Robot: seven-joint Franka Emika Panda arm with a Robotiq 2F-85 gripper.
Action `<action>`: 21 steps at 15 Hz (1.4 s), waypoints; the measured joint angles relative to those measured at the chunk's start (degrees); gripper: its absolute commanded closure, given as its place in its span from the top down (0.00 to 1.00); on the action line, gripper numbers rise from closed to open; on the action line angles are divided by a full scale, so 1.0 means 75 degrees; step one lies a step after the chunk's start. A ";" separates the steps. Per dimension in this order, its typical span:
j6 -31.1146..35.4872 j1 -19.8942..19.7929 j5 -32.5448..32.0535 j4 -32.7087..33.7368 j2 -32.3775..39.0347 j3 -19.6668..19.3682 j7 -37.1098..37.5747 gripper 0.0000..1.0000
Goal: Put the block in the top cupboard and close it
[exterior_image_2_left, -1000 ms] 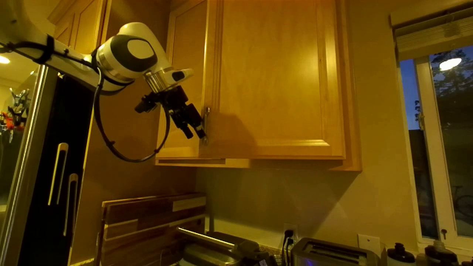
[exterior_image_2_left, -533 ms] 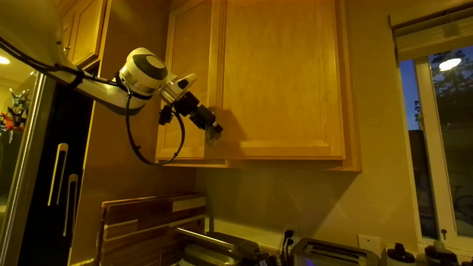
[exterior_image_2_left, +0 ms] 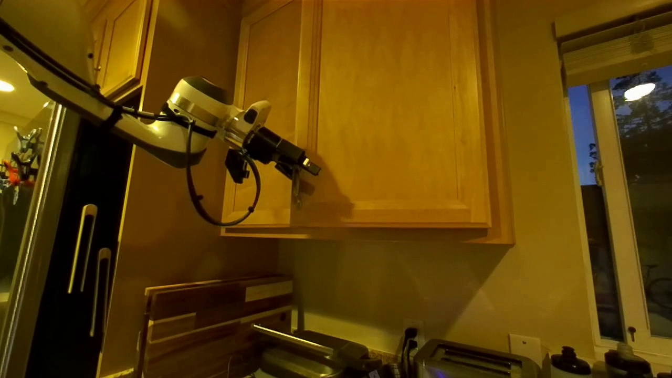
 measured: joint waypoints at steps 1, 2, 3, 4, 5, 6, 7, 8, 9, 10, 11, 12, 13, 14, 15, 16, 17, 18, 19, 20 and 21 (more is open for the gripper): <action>-0.0194 0.0250 -0.0001 0.0002 -0.0015 -0.0179 -0.0035 1.00; -0.0383 0.0500 0.0007 0.0000 -0.0039 -0.0368 -0.0099 1.00; -0.0594 0.0734 0.0010 -0.0009 -0.0085 -0.0543 -0.0136 1.00; -0.0821 0.0932 0.0016 -0.0032 -0.0152 -0.0683 -0.0150 1.00; -0.1039 0.1101 0.0026 -0.0067 -0.0232 -0.0798 -0.0156 1.00; -0.1235 0.1249 0.0027 -0.0120 -0.0336 -0.0904 -0.0157 1.00; -0.1411 0.1371 0.0027 -0.0190 -0.0454 -0.0991 -0.0157 1.00; -0.1562 0.1465 0.0027 -0.0269 -0.0586 -0.1064 -0.0159 1.00; -0.1699 0.1546 0.0027 -0.0353 -0.0723 -0.1127 -0.0165 1.00; -0.1822 0.1605 0.0027 -0.0437 -0.0856 -0.1175 -0.0188 1.00; -0.1965 0.1658 0.0028 -0.0510 -0.0990 -0.1217 -0.0251 1.00; -0.2090 0.1687 0.0027 -0.0585 -0.1125 -0.1249 -0.0331 1.00; -0.2225 0.1711 0.0027 -0.0652 -0.1254 -0.1278 -0.0416 1.00; -0.2372 0.1745 0.0027 -0.0709 -0.1379 -0.1315 -0.0492 1.00; -0.2523 0.1767 0.0028 -0.0763 -0.1502 -0.1344 -0.0573 1.00; -0.2673 0.1769 0.0027 -0.0820 -0.1626 -0.1365 -0.0650 1.00; -0.2856 0.1769 0.0025 -0.0862 -0.1746 -0.1387 -0.0727 1.00; -0.3086 0.1769 0.0021 -0.0900 -0.1860 -0.1414 -0.0771 1.00; -0.3250 0.1771 0.0024 -0.0944 -0.1975 -0.1449 -0.0786 1.00; -0.3511 0.1763 -0.0016 -0.0977 -0.2082 -0.1497 -0.0827 1.00; -0.3860 0.1739 -0.0097 -0.0994 -0.2181 -0.1555 -0.0886 1.00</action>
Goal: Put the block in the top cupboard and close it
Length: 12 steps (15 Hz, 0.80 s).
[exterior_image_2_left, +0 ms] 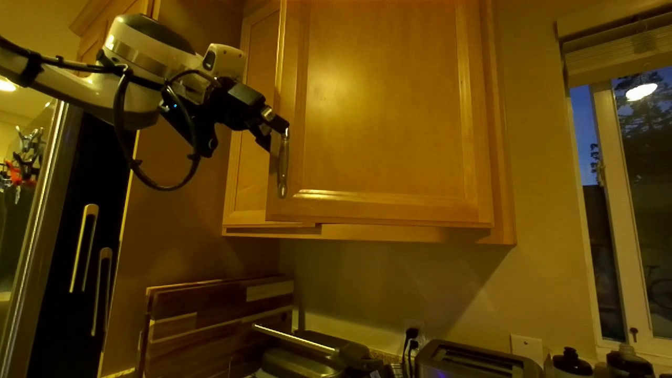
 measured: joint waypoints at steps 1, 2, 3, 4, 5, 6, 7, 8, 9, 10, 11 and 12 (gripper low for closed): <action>-0.0367 -0.0033 -0.0120 -0.0012 -0.0095 -0.0097 -0.0045 1.00; -0.0561 -0.0107 -0.0377 -0.0018 -0.0144 -0.0260 -0.0074 1.00; -0.0679 -0.0229 -0.0681 -0.0022 -0.0128 -0.0485 -0.0087 1.00; -0.0757 -0.0386 -0.1038 -0.0021 -0.0068 -0.0762 -0.0092 1.00; -0.0879 -0.0554 -0.1351 -0.0019 0.0001 -0.1034 -0.0092 1.00; -0.0976 -0.0689 -0.1628 -0.0001 0.0088 -0.1254 -0.0093 1.00; -0.1073 -0.0774 -0.1823 0.0039 0.0192 -0.1418 -0.0093 1.00; -0.1139 -0.0810 -0.1922 0.0091 0.0321 -0.1546 -0.0108 1.00; -0.1155 -0.0803 -0.1936 0.0135 0.0431 -0.1640 -0.0157 1.00; -0.1156 -0.0768 -0.1920 0.0162 0.0521 -0.1695 -0.0267 1.00; -0.1149 -0.0692 -0.1842 0.0168 0.0571 -0.1722 -0.0442 1.00; -0.1097 -0.0552 -0.1662 0.0168 0.0581 -0.1737 -0.0590 1.00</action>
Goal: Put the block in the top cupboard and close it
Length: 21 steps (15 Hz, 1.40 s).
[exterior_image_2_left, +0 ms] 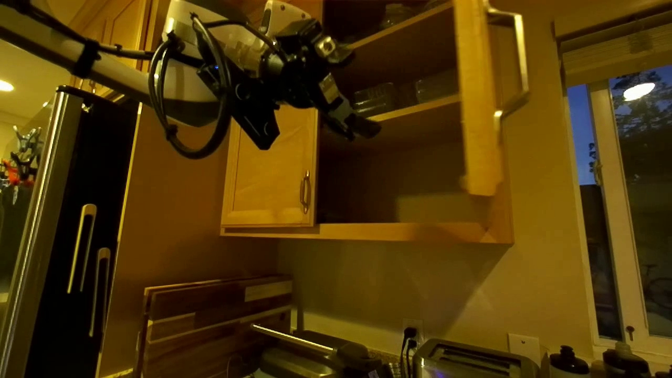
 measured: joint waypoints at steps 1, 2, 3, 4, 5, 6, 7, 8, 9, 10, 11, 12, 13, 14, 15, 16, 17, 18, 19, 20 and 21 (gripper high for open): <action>0.0060 0.0199 0.0222 0.0001 -0.0017 0.0010 -0.0092 1.00; 0.0124 0.0414 0.0458 0.0008 -0.0038 0.0060 -0.0125 1.00; 0.0217 0.0613 0.0697 0.0027 -0.0048 0.0134 -0.0128 1.00; 0.0366 0.0783 0.0942 0.0061 -0.0046 0.0208 -0.0128 1.00; 0.0569 0.0928 0.1192 0.0110 -0.0031 0.0262 -0.0128 1.00; 0.0827 0.1044 0.1428 0.0160 -0.0004 0.0278 -0.0133 1.00; 0.1143 0.1117 0.1681 0.0212 0.0044 0.0270 -0.0150 1.00; 0.1485 0.1158 0.1941 0.0252 0.0112 0.0247 -0.0179 1.00; 0.1845 0.1169 0.2215 0.0293 0.0201 0.0219 -0.0239 1.00; 0.2212 0.1169 0.2517 0.0329 0.0309 0.0188 -0.0358 1.00; 0.2569 0.1169 0.2839 0.0362 0.0425 0.0159 -0.0505 1.00; 0.2911 0.1168 0.3193 0.0399 0.0564 0.0130 -0.0706 1.00; 0.3213 0.1165 0.3563 0.0430 0.0694 0.0097 -0.0943 1.00; 0.3480 0.1159 0.3971 0.0458 0.0831 0.0059 -0.1237 1.00; 0.3686 0.1151 0.4420 0.0497 0.0982 0.0016 -0.1589 1.00; 0.3814 0.1144 0.4884 0.0538 0.1127 -0.0032 -0.1986 1.00; 0.3865 0.1139 0.5340 0.0590 0.1263 -0.0080 -0.2399 1.00; 0.3868 0.1137 0.5812 0.0642 0.1397 -0.0135 -0.2869 1.00; 0.3853 0.1132 0.6262 0.0694 0.1518 -0.0195 -0.3347 1.00; 0.3790 0.1125 0.6706 0.0752 0.1631 -0.0259 -0.3850 1.00; 0.3649 0.1121 0.7101 0.0825 0.1739 -0.0326 -0.4336 1.00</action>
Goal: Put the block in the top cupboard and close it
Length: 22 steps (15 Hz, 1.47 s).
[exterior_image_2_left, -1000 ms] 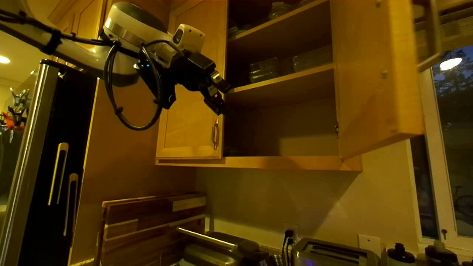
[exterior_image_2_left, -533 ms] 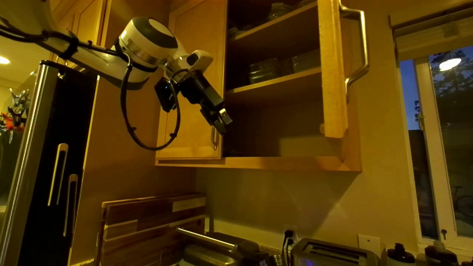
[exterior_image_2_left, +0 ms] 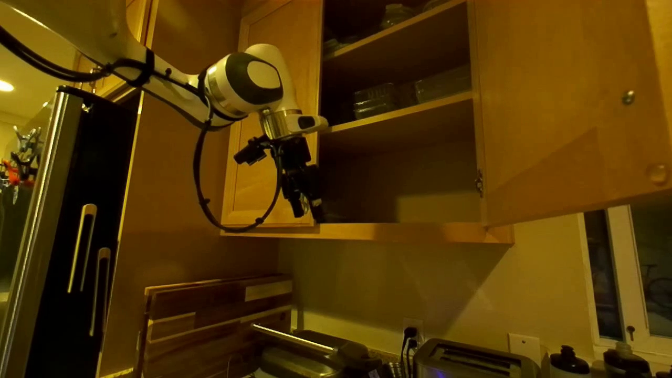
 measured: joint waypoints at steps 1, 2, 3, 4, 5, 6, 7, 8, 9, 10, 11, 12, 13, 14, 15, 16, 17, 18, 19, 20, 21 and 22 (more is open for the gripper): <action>-0.0203 -0.0004 0.0333 0.0084 0.0092 -0.0066 -0.0463 1.00; -0.0479 -0.0007 0.0616 0.0186 0.0181 -0.0130 -0.0923 1.00; -0.0813 -0.0009 0.0836 0.0303 0.0263 -0.0189 -0.1366 1.00; -0.1180 -0.0016 0.0962 0.0434 0.0346 -0.0231 -0.1762 1.00; -0.1563 -0.0034 0.0977 0.0573 0.0433 -0.0254 -0.2116 1.00; -0.1888 -0.0072 0.0944 0.0712 0.0528 -0.0256 -0.2380 1.00; -0.1931 -0.0104 0.0951 0.0773 0.0590 -0.0242 -0.2423 1.00; -0.1920 -0.0123 0.0951 0.0773 0.0611 -0.0222 -0.2422 1.00; -0.1920 -0.0138 0.0951 0.0772 0.0622 -0.0203 -0.2422 1.00; -0.1920 -0.0148 0.0951 0.0773 0.0622 -0.0183 -0.2422 1.00; -0.1920 -0.0151 0.0951 0.0773 0.0623 -0.0174 -0.2422 1.00; -0.1920 -0.0153 0.0951 0.0773 0.0623 -0.0174 -0.2422 1.00; -0.1920 -0.0156 0.0951 0.0773 0.0622 -0.0174 -0.2422 1.00; -0.1920 -0.0160 0.0951 0.0773 0.0625 -0.0166 -0.2422 1.00; -0.1920 -0.0161 0.0951 0.0772 0.0632 -0.0149 -0.2426 1.00; -0.1928 -0.0159 0.0951 0.0761 0.0633 -0.0119 -0.2545 1.00; -0.1929 -0.0153 0.0951 0.0740 0.0630 -0.0074 -0.2756 1.00; -0.1929 -0.0145 0.0949 0.0705 0.0618 -0.0005 -0.3017 1.00; -0.1928 -0.0126 0.0940 0.0646 0.0588 0.0080 -0.3328 1.00; -0.1928 -0.0085 0.0940 0.0562 0.0542 0.0167 -0.3642 1.00; -0.1928 -0.0038 0.0939 0.0459 0.0483 0.0266 -0.3930 1.00; -0.1928 0.0021 0.0937 0.0346 0.0414 0.0364 -0.4193 1.00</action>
